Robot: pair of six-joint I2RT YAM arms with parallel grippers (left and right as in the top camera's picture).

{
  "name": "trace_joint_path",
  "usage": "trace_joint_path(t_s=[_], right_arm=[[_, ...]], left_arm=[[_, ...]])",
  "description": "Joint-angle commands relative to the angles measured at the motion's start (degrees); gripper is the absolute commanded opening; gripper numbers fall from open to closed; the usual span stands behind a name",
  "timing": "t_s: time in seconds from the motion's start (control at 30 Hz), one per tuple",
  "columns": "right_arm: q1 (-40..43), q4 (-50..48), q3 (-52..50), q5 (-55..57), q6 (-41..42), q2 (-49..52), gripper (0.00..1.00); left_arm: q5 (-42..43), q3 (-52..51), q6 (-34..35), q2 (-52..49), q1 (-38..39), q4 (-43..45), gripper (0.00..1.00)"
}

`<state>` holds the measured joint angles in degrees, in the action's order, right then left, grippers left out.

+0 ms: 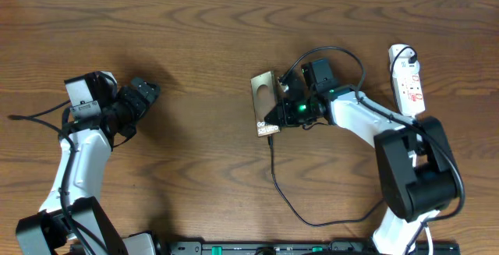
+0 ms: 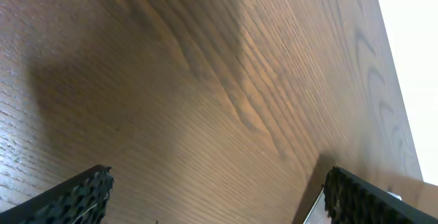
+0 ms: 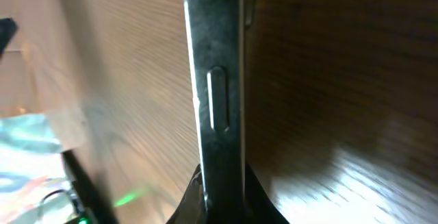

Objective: Plug charger to phone and switch on socket

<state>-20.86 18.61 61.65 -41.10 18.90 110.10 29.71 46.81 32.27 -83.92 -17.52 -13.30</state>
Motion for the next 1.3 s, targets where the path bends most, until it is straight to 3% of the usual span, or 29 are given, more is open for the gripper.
trace_joint_path(t_s=[0.0,0.13,0.3,0.73,1.13,1.27], right_arm=[[0.2,-1.2,0.2,-4.7,0.8,1.6,0.01],[0.2,-1.4,0.2,-4.3,0.8,2.5,0.04],[0.2,-1.4,0.2,-1.9,0.8,2.5,0.18],[0.2,-1.0,0.2,7.0,0.6,2.5,0.27],[0.2,0.4,0.2,11.0,0.3,2.5,0.27],[0.2,0.7,0.2,12.0,0.4,2.5,0.34]], left_arm=[[-0.7,0.3,-1.0,-0.1,-0.2,-0.2,0.98],[-0.7,0.3,-1.0,-0.1,-0.2,-0.2,0.98],[-0.7,0.3,-1.0,-0.1,-0.2,-0.2,0.98],[-0.7,0.3,-1.0,-0.1,-0.2,-0.2,0.98],[-0.7,0.3,-1.0,-0.1,-0.2,-0.2,0.98],[-0.7,0.3,-1.0,-0.1,-0.2,-0.2,0.98]])
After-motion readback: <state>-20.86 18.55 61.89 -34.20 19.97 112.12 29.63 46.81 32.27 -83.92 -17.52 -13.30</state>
